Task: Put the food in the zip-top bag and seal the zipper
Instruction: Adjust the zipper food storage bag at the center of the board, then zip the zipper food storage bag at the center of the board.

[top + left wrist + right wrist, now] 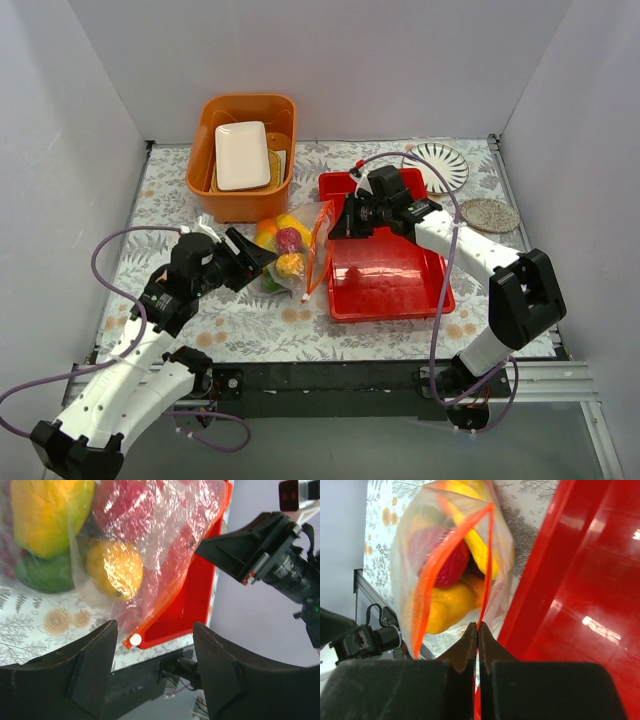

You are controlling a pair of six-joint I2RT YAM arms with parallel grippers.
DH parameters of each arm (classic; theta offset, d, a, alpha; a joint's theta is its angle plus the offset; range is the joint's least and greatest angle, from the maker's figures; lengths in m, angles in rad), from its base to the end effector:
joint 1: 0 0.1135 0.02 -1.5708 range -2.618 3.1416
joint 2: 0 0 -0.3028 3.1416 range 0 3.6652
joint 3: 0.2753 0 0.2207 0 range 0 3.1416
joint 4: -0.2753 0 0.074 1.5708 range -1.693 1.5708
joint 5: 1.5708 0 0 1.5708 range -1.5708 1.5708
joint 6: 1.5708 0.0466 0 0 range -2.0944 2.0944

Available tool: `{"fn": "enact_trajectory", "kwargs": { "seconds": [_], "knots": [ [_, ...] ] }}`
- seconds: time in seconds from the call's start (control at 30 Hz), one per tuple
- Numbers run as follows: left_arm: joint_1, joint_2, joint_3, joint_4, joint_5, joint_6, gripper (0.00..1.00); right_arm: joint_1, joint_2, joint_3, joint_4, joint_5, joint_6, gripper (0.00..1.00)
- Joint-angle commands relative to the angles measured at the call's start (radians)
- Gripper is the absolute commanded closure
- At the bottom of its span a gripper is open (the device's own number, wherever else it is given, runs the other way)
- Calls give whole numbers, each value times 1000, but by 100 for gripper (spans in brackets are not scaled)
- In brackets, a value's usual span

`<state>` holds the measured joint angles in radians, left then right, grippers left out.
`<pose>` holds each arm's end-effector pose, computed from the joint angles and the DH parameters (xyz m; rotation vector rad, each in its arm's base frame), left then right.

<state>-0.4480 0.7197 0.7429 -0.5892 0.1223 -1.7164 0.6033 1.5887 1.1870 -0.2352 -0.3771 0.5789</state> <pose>0.0919 -0.0505 0.3135 -1.3990 2.0424 -1.2715 0.2692 0.2063 0.3187 -0.2557 2.3561 1.0365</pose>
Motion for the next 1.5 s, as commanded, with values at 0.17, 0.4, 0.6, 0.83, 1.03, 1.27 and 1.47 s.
{"fn": "enact_trajectory", "kwargs": {
  "seconds": [0.17, 0.4, 0.6, 0.83, 1.03, 1.27, 1.47],
  "knots": [
    [-37, -97, -166, 77, 143, -144, 40, -23, -41, -29, 28, 15, -13, 96],
    [-150, 24, -139, 77, 58, -141, 41, -28, -33, -24, 31, 18, -13, 96],
    [-382, 99, -132, 106, -101, -261, 41, -42, -27, -24, 33, 15, -4, 96],
    [-411, 3, -209, 123, -214, -379, 41, -48, -29, -30, 40, 1, 12, 96],
    [-411, -25, -348, 284, -199, -495, 44, -48, -47, -52, 54, -3, 30, 96],
    [-416, 21, -369, 393, -248, -551, 45, -48, -61, -59, 56, -8, 35, 96],
    [-417, 49, -386, 476, -279, -577, 45, -48, -72, -64, 56, -8, 41, 96]
  ]
}}
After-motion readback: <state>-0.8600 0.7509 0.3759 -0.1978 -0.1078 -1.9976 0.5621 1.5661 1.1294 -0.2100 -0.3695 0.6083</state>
